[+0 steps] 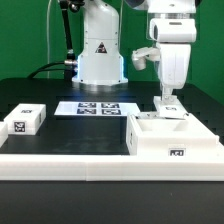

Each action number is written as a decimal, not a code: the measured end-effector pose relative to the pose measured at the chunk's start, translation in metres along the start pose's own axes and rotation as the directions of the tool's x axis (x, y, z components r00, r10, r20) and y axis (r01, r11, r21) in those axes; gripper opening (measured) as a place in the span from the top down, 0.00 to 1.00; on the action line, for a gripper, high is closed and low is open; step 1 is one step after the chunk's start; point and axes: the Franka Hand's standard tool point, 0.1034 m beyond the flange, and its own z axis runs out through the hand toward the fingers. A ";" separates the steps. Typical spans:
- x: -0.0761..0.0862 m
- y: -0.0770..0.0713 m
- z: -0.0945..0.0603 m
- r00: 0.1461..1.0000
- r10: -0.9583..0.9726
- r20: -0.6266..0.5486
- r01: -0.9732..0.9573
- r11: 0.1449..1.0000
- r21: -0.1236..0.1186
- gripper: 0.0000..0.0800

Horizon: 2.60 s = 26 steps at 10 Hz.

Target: Assemble cabinet

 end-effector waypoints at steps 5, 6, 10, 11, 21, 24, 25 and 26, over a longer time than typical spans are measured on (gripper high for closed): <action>0.001 0.010 0.004 1.000 0.009 -0.008 -0.009 1.000 -0.002 0.91; 0.001 0.010 0.004 1.000 0.009 -0.008 -0.009 1.000 -0.002 0.91; 0.003 0.017 0.004 1.000 0.004 -0.011 -0.004 1.000 -0.008 0.91; 0.005 0.028 0.005 1.000 0.003 -0.017 -0.003 1.000 -0.014 0.91; 0.003 0.068 0.002 1.000 -0.018 -0.024 0.018 0.999 -0.027 0.91; 0.005 0.101 0.003 0.999 -0.009 -0.032 0.008 0.999 -0.036 0.91; 0.005 0.106 0.003 0.999 -0.007 -0.034 0.006 0.999 -0.041 0.91; 0.005 0.112 0.003 0.999 -0.005 -0.037 0.003 0.999 -0.047 0.91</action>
Offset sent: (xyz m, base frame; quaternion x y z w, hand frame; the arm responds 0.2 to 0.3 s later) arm 0.0115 0.0026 -0.0119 0.0082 0.0123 -0.0004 0.9999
